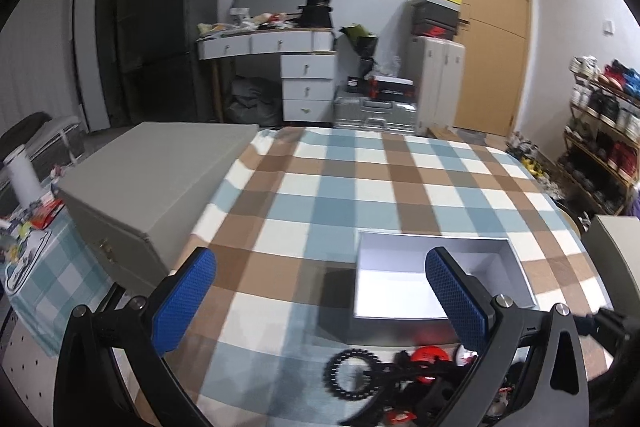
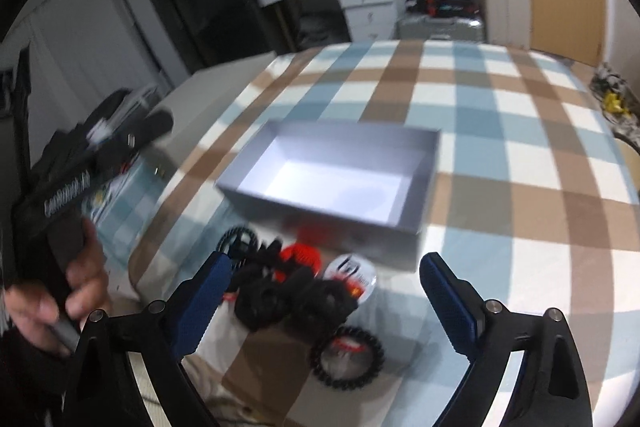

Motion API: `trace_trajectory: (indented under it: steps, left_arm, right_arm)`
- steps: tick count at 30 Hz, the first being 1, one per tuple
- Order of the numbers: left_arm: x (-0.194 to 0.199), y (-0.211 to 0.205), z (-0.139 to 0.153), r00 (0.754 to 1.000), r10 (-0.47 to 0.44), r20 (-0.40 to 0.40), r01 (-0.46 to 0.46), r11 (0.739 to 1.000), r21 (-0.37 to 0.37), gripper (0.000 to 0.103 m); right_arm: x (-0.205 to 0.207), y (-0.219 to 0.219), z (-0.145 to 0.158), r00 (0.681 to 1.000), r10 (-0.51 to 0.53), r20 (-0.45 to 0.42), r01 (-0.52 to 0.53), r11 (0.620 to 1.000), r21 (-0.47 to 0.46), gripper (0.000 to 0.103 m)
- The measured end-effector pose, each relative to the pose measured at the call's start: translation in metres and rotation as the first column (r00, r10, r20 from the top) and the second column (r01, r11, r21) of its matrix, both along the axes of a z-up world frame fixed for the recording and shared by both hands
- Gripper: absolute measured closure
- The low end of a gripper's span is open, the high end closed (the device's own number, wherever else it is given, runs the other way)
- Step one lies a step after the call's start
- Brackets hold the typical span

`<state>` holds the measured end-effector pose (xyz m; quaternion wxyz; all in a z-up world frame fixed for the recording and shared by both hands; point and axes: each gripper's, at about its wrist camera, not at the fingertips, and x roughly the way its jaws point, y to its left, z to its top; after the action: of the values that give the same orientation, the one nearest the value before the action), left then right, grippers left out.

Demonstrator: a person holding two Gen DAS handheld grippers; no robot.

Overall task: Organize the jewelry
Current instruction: 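Move the right gripper down onto the black claw clips and close it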

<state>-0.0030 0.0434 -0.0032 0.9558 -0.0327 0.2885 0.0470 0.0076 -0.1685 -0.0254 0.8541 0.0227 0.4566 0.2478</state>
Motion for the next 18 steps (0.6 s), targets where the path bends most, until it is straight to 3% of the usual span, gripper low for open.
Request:
trace_trajectory:
  steps: [8, 12, 14, 17, 18]
  left_arm:
    - [0.003, 0.013, -0.006, 0.999, 0.006, -0.041, -0.007, 1.000, -0.022, 0.001]
    - [0.006, 0.015, -0.009, 0.998, -0.010, -0.070, 0.007, 0.999, -0.034, 0.001]
    - [0.007, 0.016, -0.012, 0.996, -0.026, -0.089, 0.022, 0.999, -0.049, 0.001]
    - [0.007, 0.015, -0.014, 0.993, -0.042, -0.107, 0.037, 0.998, -0.050, 0.001]
    - [0.007, 0.015, -0.014, 0.992, -0.049, -0.112, 0.044, 0.998, -0.051, 0.001]
  right_arm:
    - [0.000, 0.015, -0.028, 0.993, 0.045, -0.109, -0.053, 0.996, -0.070, 0.018]
    - [0.000, 0.018, -0.035, 0.989, 0.054, -0.135, -0.068, 0.993, -0.096, 0.028]
    - [0.000, 0.019, -0.038, 0.988, 0.056, -0.141, -0.071, 0.992, -0.103, 0.035]
    - [0.001, 0.019, -0.040, 0.987, 0.051, -0.153, -0.069, 0.991, -0.113, 0.056]
    - [0.001, 0.018, -0.040, 0.986, 0.048, -0.157, -0.067, 0.991, -0.116, 0.057]
